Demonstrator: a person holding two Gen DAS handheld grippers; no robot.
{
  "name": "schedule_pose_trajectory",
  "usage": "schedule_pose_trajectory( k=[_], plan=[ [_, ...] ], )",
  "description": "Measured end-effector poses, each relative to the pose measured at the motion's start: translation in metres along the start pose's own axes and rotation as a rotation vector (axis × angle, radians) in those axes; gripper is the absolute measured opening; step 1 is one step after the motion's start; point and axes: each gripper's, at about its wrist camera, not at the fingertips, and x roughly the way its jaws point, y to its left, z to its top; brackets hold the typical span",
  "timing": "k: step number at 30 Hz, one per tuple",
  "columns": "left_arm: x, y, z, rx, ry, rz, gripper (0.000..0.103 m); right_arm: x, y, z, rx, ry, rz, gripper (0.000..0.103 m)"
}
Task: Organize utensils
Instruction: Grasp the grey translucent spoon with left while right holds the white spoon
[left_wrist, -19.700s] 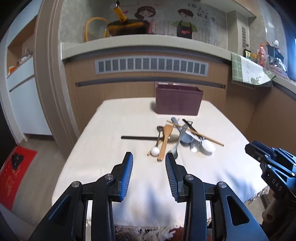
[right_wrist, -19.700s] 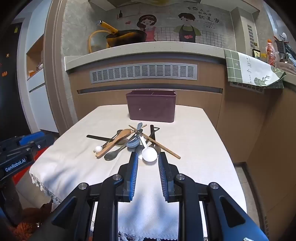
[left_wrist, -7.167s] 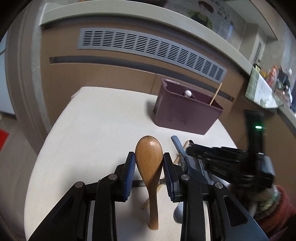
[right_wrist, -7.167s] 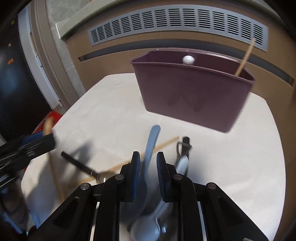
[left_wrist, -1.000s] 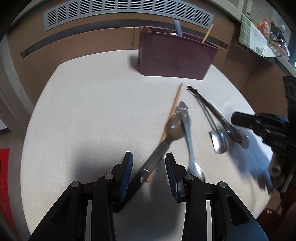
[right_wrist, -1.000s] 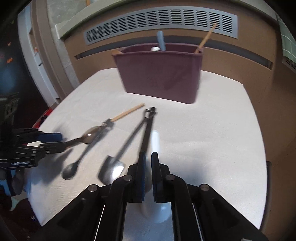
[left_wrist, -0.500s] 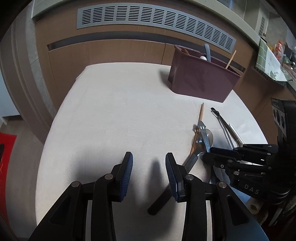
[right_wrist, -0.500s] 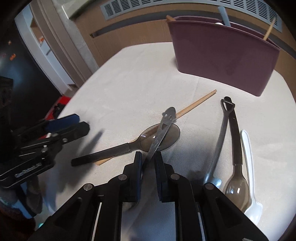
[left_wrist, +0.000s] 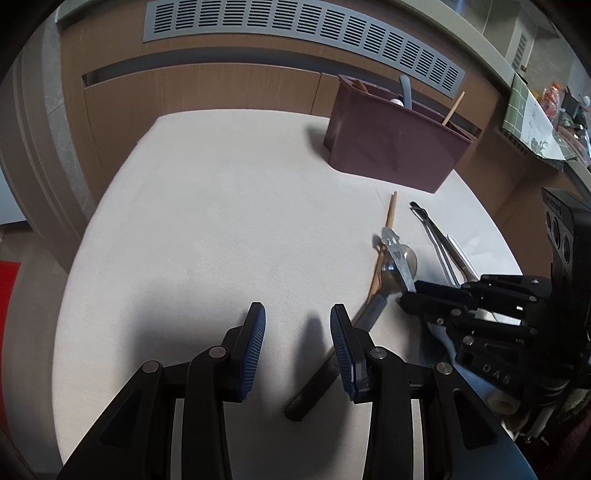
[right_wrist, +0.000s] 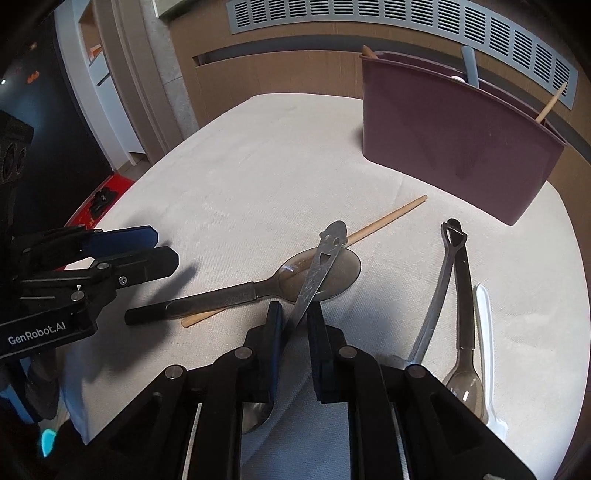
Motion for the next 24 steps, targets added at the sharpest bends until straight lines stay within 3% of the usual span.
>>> schedule_pose_trajectory(
  k=[4, 12, 17, 24],
  plan=[
    [0.007, -0.011, -0.001, 0.015, 0.033, -0.028, 0.038, -0.011, -0.021, -0.01, 0.003, -0.014, -0.031, 0.005],
    [0.025, -0.055, 0.001, 0.1, 0.106, -0.108, 0.038, -0.04, -0.099, -0.03, 0.2, -0.05, -0.106, 0.004],
    [0.037, -0.089, 0.008, 0.228, 0.115, -0.056, 0.038, -0.051, -0.112, -0.04, 0.235, -0.077, -0.065, 0.007],
    [0.051, -0.105, 0.02, 0.286, 0.108, 0.0, 0.038, -0.062, -0.104, -0.041, 0.195, -0.129, -0.056, 0.009]
  ],
)
